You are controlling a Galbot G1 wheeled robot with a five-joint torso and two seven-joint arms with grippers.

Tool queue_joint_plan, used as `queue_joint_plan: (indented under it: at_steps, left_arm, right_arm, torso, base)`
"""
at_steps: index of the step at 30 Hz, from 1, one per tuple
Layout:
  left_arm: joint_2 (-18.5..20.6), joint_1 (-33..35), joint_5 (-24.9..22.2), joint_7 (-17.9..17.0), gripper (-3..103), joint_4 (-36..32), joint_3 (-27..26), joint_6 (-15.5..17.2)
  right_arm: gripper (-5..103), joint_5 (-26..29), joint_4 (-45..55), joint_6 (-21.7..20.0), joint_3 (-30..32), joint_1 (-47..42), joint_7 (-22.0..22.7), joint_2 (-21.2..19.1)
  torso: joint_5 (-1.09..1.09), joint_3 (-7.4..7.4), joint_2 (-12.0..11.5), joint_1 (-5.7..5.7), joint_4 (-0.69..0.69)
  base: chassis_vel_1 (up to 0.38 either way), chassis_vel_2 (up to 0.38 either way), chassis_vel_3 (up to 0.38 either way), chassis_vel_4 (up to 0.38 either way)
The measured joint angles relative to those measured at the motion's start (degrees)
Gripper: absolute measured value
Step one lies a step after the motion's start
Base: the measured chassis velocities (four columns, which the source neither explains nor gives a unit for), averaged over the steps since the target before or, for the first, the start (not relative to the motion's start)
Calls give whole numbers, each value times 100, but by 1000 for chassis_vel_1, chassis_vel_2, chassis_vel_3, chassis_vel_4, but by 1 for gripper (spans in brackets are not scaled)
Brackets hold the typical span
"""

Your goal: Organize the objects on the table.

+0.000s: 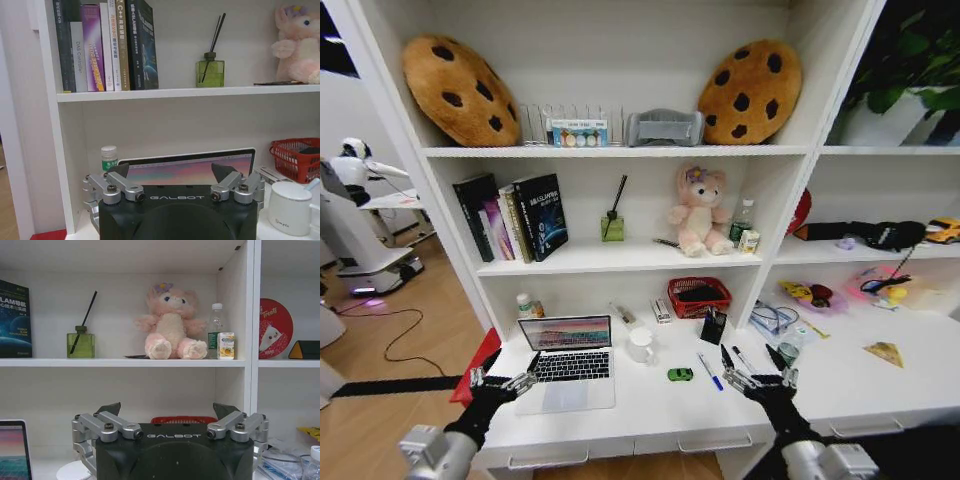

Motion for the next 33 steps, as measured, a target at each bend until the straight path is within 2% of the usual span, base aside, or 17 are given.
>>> queue_joint_plan:
  at_steps: [1,6,9,11,12,14,15,16,18,19,20,21,22,23,27,28,33]
  left_arm:
    - [0,0,0,0,94,0,0,0]
    - [401,-238,-58,164,73,259,-66,-34]
    - [439,-242,-105,175,68,257,-78,-34]
    - [432,-207,-129,188,57,238,-86,-36]
    - [432,-207,-129,188,57,238,-86,-36]
    - [422,-207,-129,220,45,243,-100,-48]
    - [422,-207,-129,220,45,243,-100,-48]
    - [443,-236,-131,228,40,259,-111,-50]
    - [592,-348,-141,264,30,348,-130,-57]
    - [592,-348,-141,264,30,348,-130,-57]
    - [749,-445,-140,321,24,433,-133,-87]
    - [942,-563,-129,439,18,561,-133,-148]
    - [1224,-760,-77,755,14,797,-132,-290]
    - [1224,-760,-77,755,14,797,-132,-290]
    - [2250,-1574,349,1853,1,1808,-26,-856]
    - [2250,-1574,349,1853,1,1808,-26,-856]
    - [3151,-2185,469,2694,0,2541,231,-1311]
  right_arm:
    - [100,0,0,0,0,0,0,0]
    - [100,9,0,21,2,66,-4,14]
    - [100,10,-1,21,-6,93,-4,43]
    - [100,11,-1,19,-42,123,-3,76]
    - [100,11,-1,19,-42,123,-3,76]
    - [100,42,-9,11,-49,158,2,52]
    - [100,42,-9,11,-49,158,2,52]
    - [100,67,-19,8,-46,171,7,35]
    - [100,104,-42,3,-34,191,16,14]
    - [100,104,-42,3,-34,191,16,14]
    - [100,110,-51,3,-29,192,18,7]
    - [100,111,-55,3,-26,191,19,5]
    - [100,108,-61,7,-25,189,20,6]
    - [100,108,-61,7,-25,189,20,6]
    - [100,20,-114,112,17,182,32,14]
    - [100,20,-114,112,17,182,32,14]
    - [100,-42,-202,242,63,209,125,10]
  torso:
    - [0,0,0,0,0]
    - [-1,2,-2,5,-3]
    - [-1,4,-4,10,-3]
    - [-1,4,-5,11,-2]
    - [-1,4,-5,11,-2]
    - [-1,4,-5,11,0]
    - [-1,4,-5,11,0]
    - [-1,4,-5,10,0]
    - [-1,3,-5,9,-1]
    - [-1,3,-5,9,-1]
    - [-1,4,-4,9,0]
    - [-1,3,-4,9,0]
    - [-1,3,-4,9,0]
    - [-1,3,-4,9,0]
    - [-4,4,-5,10,-4]
    - [-4,4,-5,10,-4]
    - [-1,4,-5,10,-1]
  base:
    - [100,-63,-63,85]
    - [23,-37,-22,14]
    - [0,0,0,0]
    - [-53,20,37,-16]
    - [-53,26,38,-16]
    - [0,0,0,0]
    - [0,0,0,0]
    - [0,0,0,0]
    - [0,0,0,0]
    - [0,0,0,0]
    - [0,0,0,0]
    - [0,0,0,0]
    - [0,0,0,0]
    - [0,0,0,0]
    - [0,0,0,0]
    - [0,0,0,0]
    - [0,0,0,0]
